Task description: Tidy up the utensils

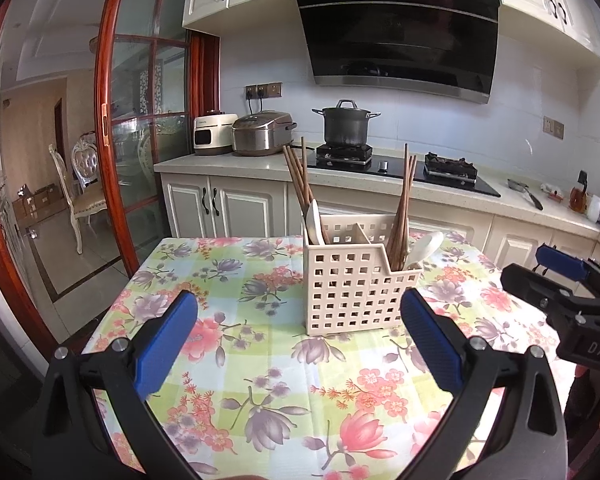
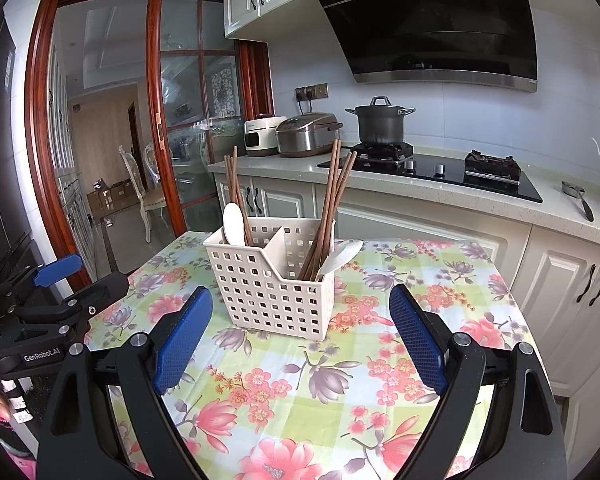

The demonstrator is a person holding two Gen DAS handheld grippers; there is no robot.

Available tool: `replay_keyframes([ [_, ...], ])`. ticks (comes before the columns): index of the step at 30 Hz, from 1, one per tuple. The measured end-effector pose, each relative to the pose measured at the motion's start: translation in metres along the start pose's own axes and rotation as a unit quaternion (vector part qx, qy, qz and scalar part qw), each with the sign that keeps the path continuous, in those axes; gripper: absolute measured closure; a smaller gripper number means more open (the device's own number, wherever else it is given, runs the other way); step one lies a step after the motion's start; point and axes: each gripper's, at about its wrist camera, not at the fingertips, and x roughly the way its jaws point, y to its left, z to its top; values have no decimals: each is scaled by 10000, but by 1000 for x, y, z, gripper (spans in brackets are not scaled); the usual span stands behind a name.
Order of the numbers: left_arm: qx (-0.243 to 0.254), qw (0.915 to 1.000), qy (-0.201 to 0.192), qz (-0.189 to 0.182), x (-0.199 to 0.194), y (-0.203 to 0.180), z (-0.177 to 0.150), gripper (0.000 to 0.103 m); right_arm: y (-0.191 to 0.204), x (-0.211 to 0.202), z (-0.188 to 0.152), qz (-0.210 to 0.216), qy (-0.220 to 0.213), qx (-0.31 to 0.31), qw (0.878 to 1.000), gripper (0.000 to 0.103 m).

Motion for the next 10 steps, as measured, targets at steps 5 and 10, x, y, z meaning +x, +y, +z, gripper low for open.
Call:
replay_keyframes([
  [5, 60, 9999, -90, 78, 0, 1, 1, 5, 1, 0, -5, -7, 22, -4, 10000, 19],
  [10, 94, 9999, -103, 93, -1, -2, 0, 5, 1, 0, -5, -10, 19, -1, 10000, 19],
])
